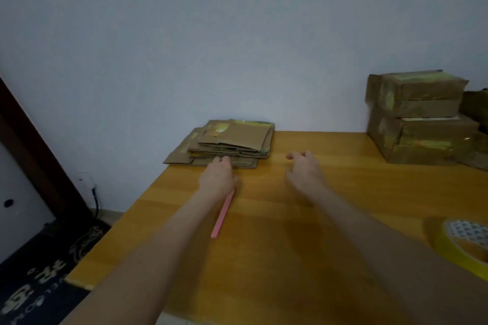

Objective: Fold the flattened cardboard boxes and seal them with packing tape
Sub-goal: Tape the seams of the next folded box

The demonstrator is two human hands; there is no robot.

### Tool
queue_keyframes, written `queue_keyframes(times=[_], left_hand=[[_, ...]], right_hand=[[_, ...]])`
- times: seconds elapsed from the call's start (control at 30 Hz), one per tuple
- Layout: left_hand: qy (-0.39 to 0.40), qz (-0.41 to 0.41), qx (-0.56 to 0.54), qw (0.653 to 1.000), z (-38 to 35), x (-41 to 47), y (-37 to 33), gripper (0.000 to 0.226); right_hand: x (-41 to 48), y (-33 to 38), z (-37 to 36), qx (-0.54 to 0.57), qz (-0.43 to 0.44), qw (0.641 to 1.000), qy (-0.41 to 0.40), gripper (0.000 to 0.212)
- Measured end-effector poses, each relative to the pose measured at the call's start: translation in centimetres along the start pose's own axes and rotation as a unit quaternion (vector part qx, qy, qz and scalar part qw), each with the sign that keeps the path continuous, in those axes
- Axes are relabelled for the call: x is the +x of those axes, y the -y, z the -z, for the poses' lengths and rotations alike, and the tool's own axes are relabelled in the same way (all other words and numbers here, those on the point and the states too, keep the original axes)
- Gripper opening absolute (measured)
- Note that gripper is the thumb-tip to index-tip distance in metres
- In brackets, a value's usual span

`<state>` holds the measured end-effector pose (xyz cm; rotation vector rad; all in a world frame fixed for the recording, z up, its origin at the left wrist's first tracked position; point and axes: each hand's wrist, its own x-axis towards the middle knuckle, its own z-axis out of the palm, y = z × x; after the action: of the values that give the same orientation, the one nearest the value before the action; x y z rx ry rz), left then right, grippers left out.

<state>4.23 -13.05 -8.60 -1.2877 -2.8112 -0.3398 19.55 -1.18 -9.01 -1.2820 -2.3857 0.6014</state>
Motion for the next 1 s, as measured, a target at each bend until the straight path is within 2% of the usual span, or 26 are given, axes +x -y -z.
queue_keyframes(times=[0.1, 0.2, 0.3, 0.4, 0.5, 0.63, 0.7, 0.77, 0.87, 0.93, 1.0], left_hand=[[-0.057, -0.03, -0.038, 0.997, 0.1, 3.9, -0.3, 0.052], [-0.082, 0.0, -0.052, 0.995, 0.8, 8.3, 0.2, 0.056], [-0.07, 0.068, -0.083, 0.992, 0.9, 12.5, 1.9, 0.069], [-0.033, 0.13, -0.126, 0.983, 0.0, 15.9, 3.7, 0.076], [-0.022, 0.158, -0.142, 0.977, -0.9, 17.4, 4.8, 0.081], [-0.123, 0.141, -0.16, 0.969, -0.6, 16.7, 4.0, 0.061], [-0.159, 0.124, -0.21, 0.957, 0.4, 15.8, 3.1, 0.057], [-0.178, 0.115, -0.263, 0.941, 1.5, 14.5, 2.2, 0.061], [-0.136, 0.105, -0.352, 0.92, 2.8, 12.2, 0.4, 0.072], [-0.112, 0.076, -0.44, 0.888, 3.5, 10.1, -1.5, 0.065], [-0.096, 0.04, -0.511, 0.853, 3.7, 7.5, -3.5, 0.05]], right_hand=[[2.6, -0.1, -0.4, 0.043, -0.019, 0.999, -0.014, 0.04], [5.9, 0.5, -0.9, 0.094, -0.005, 0.995, -0.025, 0.034], [9.1, 1.9, -1.8, 0.155, 0.007, 0.988, -0.011, 0.035], [12.1, 3.7, -3.7, 0.196, 0.01, 0.979, 0.051, 0.04], [14.2, 4.3, -5.1, 0.239, -0.029, 0.965, 0.104, 0.043], [14.8, 3.9, -5.1, 0.388, -0.103, 0.913, 0.07, 0.037], [14.2, 3.8, -3.9, 0.431, -0.123, 0.892, 0.059, 0.031], [13.1, 3.1, -2.3, 0.434, -0.122, 0.891, 0.041, 0.033], [10.3, 1.1, 0.3, 0.416, -0.122, 0.901, 0.006, 0.038], [7.6, -0.3, 2.0, 0.376, -0.113, 0.92, -0.001, 0.034], [4.6, -1.6, 3.4, 0.352, -0.101, 0.931, -0.002, 0.038]])
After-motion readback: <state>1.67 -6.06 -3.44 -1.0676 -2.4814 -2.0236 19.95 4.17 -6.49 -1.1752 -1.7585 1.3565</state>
